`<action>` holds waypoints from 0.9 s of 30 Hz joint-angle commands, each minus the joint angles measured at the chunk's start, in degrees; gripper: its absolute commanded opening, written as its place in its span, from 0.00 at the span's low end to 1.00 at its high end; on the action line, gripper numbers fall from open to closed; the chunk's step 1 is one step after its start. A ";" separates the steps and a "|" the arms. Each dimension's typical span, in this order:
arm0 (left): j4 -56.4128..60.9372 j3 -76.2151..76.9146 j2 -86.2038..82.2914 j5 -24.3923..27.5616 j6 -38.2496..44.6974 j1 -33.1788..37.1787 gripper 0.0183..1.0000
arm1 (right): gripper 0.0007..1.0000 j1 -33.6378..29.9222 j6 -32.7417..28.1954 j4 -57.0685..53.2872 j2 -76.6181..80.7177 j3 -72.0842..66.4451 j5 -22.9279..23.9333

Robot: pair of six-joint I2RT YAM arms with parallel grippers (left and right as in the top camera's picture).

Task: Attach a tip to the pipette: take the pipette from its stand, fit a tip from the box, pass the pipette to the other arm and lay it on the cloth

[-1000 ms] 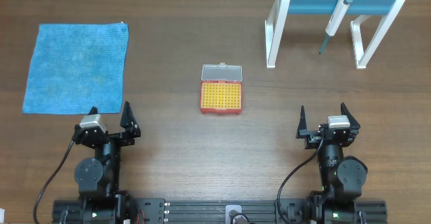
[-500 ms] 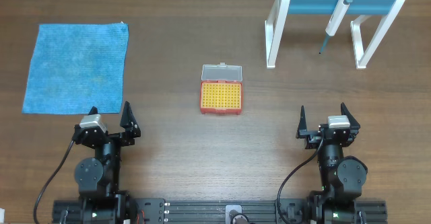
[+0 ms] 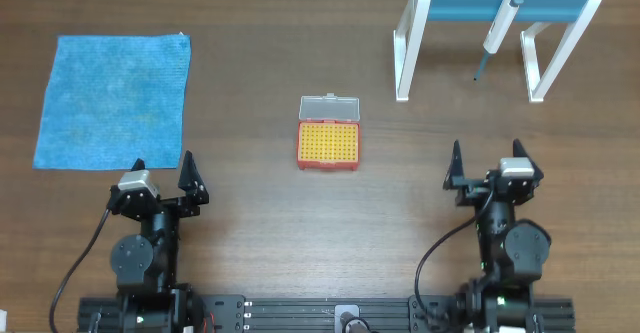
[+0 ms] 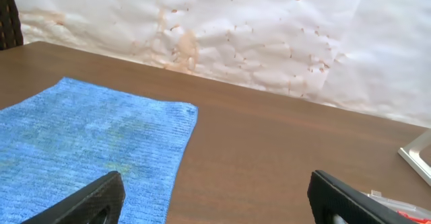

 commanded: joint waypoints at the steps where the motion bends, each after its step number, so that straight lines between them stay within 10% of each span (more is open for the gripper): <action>1: -0.39 -0.11 -0.22 -0.83 -0.90 0.07 0.88 | 0.95 -1.46 1.97 10.62 19.30 7.06 3.45; 10: -0.39 -0.11 -0.22 -0.83 -0.90 0.07 0.88 | 0.95 -1.75 1.95 36.13 58.60 21.42 3.41; 27: -0.39 -0.11 -0.22 -0.83 -0.87 0.07 0.88 | 0.95 -1.66 1.62 40.22 82.27 39.10 3.56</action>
